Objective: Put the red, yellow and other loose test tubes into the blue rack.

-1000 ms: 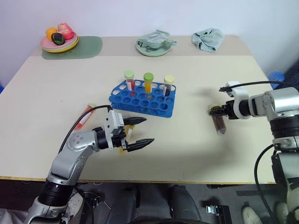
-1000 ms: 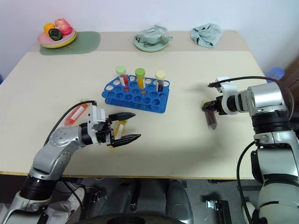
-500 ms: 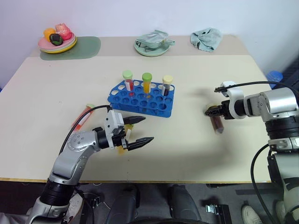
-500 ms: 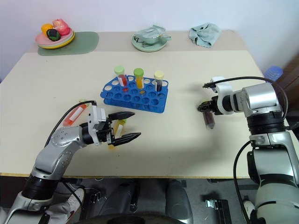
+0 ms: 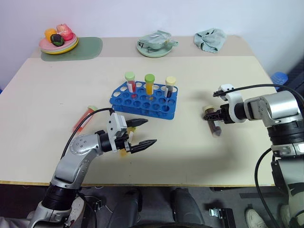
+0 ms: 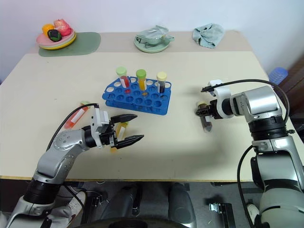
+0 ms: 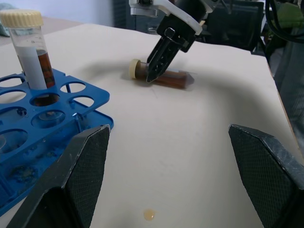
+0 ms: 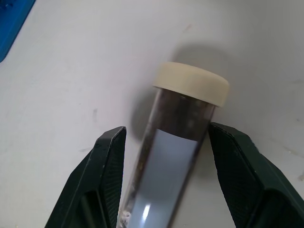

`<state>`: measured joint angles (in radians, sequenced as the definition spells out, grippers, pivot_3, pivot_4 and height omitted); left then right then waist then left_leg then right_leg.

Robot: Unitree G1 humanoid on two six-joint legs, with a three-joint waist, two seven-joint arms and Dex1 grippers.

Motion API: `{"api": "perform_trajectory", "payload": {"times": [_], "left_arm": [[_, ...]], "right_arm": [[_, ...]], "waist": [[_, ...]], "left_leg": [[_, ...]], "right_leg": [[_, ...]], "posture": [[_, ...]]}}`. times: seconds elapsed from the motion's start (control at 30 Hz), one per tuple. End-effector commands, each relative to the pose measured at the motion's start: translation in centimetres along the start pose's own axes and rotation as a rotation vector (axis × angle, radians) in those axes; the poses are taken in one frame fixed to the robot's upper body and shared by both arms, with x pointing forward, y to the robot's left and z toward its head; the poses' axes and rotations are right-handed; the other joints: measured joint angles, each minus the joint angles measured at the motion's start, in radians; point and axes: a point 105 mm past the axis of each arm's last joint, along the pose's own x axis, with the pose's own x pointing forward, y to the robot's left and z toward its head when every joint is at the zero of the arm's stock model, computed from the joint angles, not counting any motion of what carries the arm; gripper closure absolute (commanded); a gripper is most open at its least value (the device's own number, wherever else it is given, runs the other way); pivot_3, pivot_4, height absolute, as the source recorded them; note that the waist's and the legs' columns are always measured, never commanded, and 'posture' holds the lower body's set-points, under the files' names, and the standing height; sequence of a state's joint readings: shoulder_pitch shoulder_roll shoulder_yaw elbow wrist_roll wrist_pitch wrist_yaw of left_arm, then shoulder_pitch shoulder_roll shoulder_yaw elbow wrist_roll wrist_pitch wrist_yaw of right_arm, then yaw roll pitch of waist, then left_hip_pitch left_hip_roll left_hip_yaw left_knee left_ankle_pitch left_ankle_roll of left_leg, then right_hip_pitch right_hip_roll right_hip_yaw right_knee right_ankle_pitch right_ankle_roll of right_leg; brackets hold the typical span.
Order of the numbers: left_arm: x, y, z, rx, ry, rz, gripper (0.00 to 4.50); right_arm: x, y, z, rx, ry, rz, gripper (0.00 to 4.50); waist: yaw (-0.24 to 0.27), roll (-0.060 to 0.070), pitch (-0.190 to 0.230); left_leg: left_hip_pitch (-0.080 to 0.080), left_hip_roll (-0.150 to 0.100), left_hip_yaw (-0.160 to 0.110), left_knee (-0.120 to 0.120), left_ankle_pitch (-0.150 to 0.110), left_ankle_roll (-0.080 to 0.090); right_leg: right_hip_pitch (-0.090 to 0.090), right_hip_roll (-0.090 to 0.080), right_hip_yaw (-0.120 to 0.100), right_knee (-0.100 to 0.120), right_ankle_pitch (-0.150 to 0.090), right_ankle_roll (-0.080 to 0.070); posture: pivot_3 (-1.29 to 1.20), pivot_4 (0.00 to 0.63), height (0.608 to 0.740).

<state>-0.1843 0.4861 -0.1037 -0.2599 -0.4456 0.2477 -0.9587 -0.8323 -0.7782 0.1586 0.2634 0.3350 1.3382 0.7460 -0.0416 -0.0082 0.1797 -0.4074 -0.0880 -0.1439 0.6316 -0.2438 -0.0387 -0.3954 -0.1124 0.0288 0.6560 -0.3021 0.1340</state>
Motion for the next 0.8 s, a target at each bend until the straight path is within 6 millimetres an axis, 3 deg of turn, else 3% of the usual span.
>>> {"api": "perform_trajectory", "payload": {"times": [0.03, 0.3, 0.43, 0.57, 0.6, 0.8], "left_arm": [[0.2, -0.2, 0.8, 0.036, -0.030, -0.009, 0.41], [0.4, -0.1, 1.0, 0.034, -0.034, -0.009, 0.41], [0.4, -0.1, 1.1, 0.032, -0.037, -0.008, 0.41], [0.3, 0.0, 1.2, 0.031, -0.038, -0.003, 0.41], [0.2, 0.0, 1.2, 0.031, -0.038, -0.002, 0.41], [0.3, 0.0, 1.3, 0.031, -0.042, 0.004, 0.41]], "right_arm": [[0.4, 0.6, -0.3, -0.013, 0.012, 0.027, 1.75], [0.8, 0.9, -0.1, -0.023, 0.003, 0.030, 1.75], [1.0, 1.3, 0.1, -0.035, -0.001, 0.038, 3.07], [1.3, 1.6, 0.2, -0.045, -0.002, 0.049, 3.07], [1.3, 1.6, 0.3, -0.048, -0.003, 0.052, 3.43], [1.4, 1.8, 0.5, -0.061, -0.015, 0.054, 3.43]], "waist": [[0.000, 0.000, 0.000], [-0.001, 0.000, 0.000], [-0.001, 0.000, 0.000], [-0.002, 0.000, 0.000], [-0.002, 0.000, 0.000], [-0.003, 0.000, 0.000]], "left_leg": [[0.000, 0.000, 0.000, 0.000, 0.000, 0.000], [0.000, 0.000, 0.000, 0.000, 0.000, 0.000], [0.000, 0.000, 0.000, 0.000, 0.000, 0.000], [0.000, 0.000, 0.000, 0.000, 0.000, 0.000], [0.000, 0.000, 0.000, 0.000, 0.000, 0.000], [0.000, 0.000, 0.000, 0.000, 0.000, 0.000]], "right_leg": [[0.000, 0.000, 0.000, 0.000, 0.000, 0.000], [0.000, 0.000, 0.000, 0.000, 0.000, 0.000], [0.000, 0.000, 0.000, 0.000, 0.000, 0.000], [0.000, 0.000, 0.000, 0.000, 0.000, 0.000], [0.000, 0.000, 0.000, 0.000, 0.000, 0.000], [0.000, 0.000, 0.000, 0.000, 0.000, 0.000]], "posture": [[0.00, 0.150, 0.740], [0.00, 0.150, 0.740], [0.00, 0.150, 0.740], [0.00, 0.150, 0.740], [0.00, 0.150, 0.740], [0.00, 0.150, 0.740]]}}
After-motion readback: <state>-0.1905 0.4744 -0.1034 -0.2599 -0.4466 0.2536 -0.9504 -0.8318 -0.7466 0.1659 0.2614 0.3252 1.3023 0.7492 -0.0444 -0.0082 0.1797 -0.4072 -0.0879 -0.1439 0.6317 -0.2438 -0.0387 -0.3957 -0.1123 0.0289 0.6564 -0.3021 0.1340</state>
